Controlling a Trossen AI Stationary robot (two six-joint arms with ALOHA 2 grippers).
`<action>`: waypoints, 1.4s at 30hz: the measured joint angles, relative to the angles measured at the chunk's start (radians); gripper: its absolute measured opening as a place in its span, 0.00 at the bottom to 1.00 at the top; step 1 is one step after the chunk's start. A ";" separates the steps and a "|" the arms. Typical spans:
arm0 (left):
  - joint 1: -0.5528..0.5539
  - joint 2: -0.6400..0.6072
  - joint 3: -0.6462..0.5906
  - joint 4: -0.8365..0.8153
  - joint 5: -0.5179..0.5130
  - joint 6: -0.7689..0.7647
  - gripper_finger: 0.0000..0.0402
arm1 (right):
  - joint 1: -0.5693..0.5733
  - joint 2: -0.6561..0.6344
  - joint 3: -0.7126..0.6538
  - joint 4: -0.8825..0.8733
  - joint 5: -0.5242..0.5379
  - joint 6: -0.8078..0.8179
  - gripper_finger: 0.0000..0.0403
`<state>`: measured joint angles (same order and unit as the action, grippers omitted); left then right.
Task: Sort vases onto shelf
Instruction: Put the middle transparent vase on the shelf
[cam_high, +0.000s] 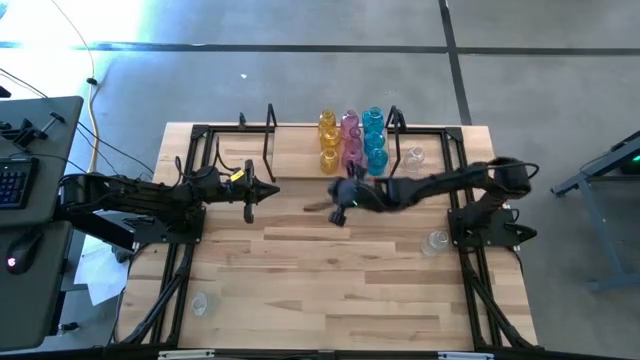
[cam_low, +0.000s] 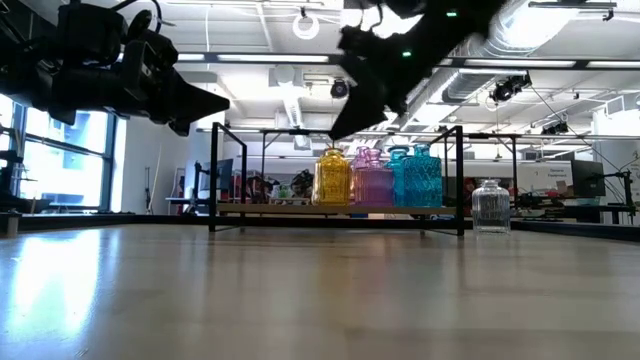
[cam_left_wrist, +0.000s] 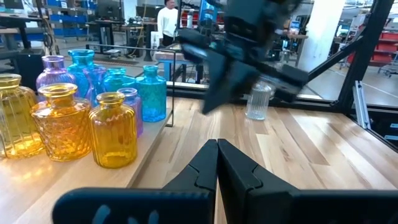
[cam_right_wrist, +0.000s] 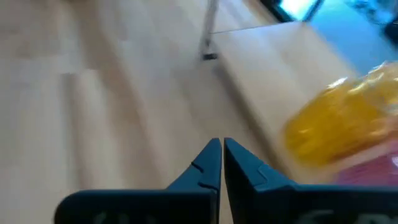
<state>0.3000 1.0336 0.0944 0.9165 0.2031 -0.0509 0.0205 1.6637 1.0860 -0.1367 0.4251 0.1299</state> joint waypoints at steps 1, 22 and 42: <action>0.000 0.000 0.000 0.000 0.000 0.000 0.00 | 0.018 -0.019 -0.052 0.063 -0.008 0.026 0.00; -0.001 0.000 0.000 -0.002 0.024 -0.008 0.00 | 0.535 -0.368 0.125 -1.262 -0.210 1.410 0.08; -0.001 0.000 0.000 -0.003 0.023 -0.009 0.00 | 0.541 -0.367 -0.082 -1.394 -0.385 1.651 0.62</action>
<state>0.2993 1.0338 0.0944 0.9138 0.2260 -0.0597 0.5616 1.2969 1.0041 -1.5305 0.0397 1.7807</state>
